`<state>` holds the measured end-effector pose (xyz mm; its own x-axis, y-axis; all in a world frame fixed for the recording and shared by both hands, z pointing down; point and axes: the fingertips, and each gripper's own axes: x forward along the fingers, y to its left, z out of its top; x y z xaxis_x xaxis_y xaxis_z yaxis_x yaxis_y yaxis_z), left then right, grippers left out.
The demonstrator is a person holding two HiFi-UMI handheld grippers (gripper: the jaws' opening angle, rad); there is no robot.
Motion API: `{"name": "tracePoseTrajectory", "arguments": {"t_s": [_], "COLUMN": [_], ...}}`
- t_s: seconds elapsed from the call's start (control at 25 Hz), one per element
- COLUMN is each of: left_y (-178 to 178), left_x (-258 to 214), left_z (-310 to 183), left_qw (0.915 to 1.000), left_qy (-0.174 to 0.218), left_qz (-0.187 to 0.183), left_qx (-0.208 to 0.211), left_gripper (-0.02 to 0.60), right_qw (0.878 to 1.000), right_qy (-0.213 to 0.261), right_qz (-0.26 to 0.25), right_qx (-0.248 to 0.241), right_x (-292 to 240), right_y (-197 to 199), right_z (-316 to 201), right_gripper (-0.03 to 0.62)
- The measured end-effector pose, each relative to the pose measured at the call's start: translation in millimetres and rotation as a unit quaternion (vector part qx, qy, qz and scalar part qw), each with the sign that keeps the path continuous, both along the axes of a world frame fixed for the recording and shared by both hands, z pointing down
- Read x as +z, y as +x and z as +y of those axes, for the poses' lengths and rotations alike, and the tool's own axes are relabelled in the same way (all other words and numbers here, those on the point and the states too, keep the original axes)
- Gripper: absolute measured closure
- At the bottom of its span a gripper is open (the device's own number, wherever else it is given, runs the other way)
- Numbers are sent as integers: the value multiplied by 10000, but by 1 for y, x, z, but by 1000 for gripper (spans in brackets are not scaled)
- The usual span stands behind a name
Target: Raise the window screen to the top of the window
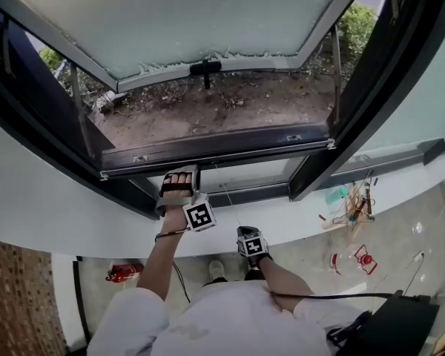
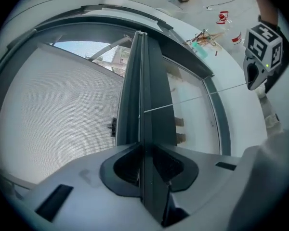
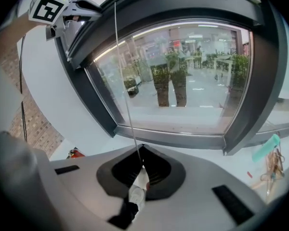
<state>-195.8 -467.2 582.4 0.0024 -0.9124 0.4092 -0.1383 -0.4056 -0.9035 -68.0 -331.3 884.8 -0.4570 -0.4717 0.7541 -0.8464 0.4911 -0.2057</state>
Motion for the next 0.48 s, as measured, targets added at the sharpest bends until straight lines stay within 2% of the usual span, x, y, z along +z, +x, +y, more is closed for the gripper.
{"name": "tracePoseTrajectory", "arguments": {"t_s": [0.12,0.2,0.28,0.36,0.48], "left_y": [-3,-6,-6,-6,-6], "left_x": [-1,-6,-10,-21,-42], "left_z": [0,-3,-3,-2,2], "left_qw": [9999,9996,9975,9919,9744], "left_qy": [80,112,60,190,458], "left_qz": [-17,209,685,1239,2185], "left_qx": [-131,-178,-180,-201,-279], "left_gripper": [509,509,509,508,509], "right_qw": [9997,9996,9997,9997,9998], "right_qy": [-216,-208,-145,-195,71], "right_qz": [65,166,195,111,134], "right_qx": [7,84,104,54,-126], "right_x": [1,-3,-6,-8,-17], "right_y": [6,17,24,22,15], "right_z": [1,-7,-12,-12,-19], "right_gripper": [594,594,594,594,594]}}
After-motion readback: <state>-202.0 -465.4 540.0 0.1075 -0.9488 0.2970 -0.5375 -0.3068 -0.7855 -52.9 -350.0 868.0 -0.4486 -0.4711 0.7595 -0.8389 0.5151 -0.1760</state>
